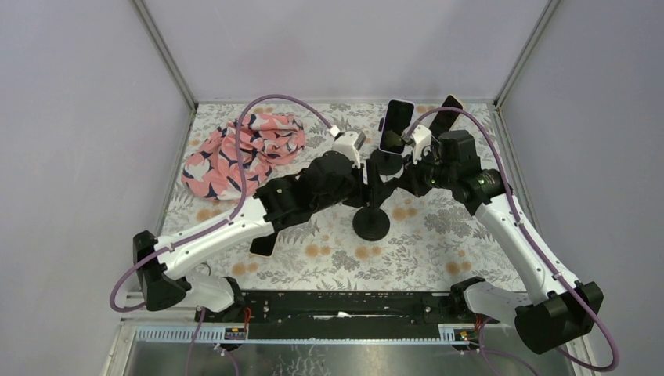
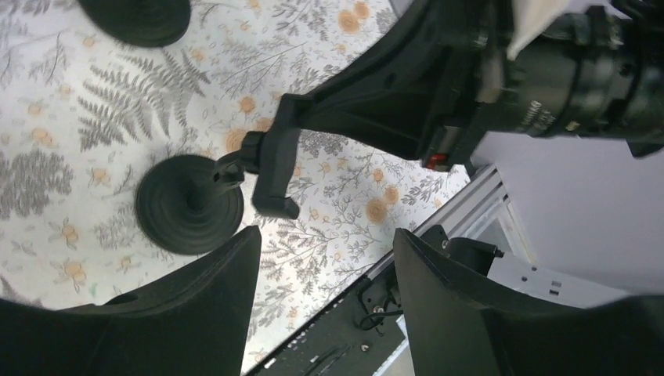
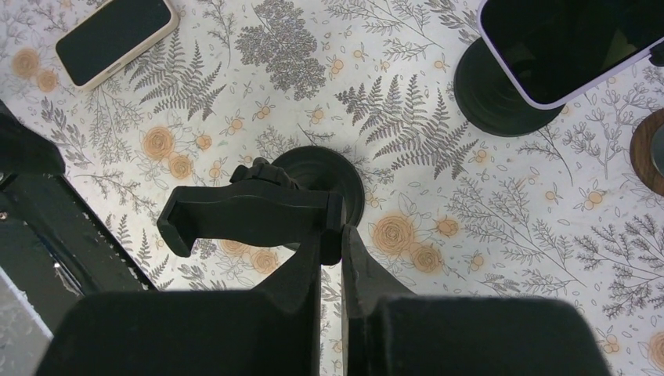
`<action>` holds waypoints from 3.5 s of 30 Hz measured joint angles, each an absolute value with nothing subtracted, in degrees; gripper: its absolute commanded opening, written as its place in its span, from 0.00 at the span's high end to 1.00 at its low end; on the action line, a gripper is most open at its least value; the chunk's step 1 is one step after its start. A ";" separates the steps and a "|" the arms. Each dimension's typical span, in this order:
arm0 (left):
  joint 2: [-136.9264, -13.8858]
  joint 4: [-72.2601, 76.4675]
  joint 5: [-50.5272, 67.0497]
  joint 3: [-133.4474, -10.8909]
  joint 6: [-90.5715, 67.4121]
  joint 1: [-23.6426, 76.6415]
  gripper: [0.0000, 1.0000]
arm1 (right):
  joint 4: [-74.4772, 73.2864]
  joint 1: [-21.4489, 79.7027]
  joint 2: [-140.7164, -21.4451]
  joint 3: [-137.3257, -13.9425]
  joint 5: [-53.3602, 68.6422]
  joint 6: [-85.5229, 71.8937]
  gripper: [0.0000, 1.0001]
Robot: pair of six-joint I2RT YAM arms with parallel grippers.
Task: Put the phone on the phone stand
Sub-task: Adjust the phone stand at the center of the board.
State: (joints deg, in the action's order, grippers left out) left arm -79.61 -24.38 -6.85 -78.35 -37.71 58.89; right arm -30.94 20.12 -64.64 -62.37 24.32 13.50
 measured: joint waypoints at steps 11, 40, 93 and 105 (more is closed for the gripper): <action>-84.95 -37.43 -19.27 -81.43 -61.95 64.07 0.22 | -29.65 20.12 -63.22 -60.75 24.64 12.29 0.89; -107.37 -68.93 -33.21 -110.87 -81.60 66.67 0.55 | -27.86 19.99 -59.20 -57.32 24.95 10.61 0.86; -97.71 -50.89 -13.04 -95.24 -67.81 54.30 1.00 | -19.29 32.88 -59.64 -55.33 1.04 17.54 1.00; -97.32 -54.72 -13.19 -96.90 -64.62 53.49 1.00 | -18.13 33.12 -60.49 -55.53 3.40 16.23 1.00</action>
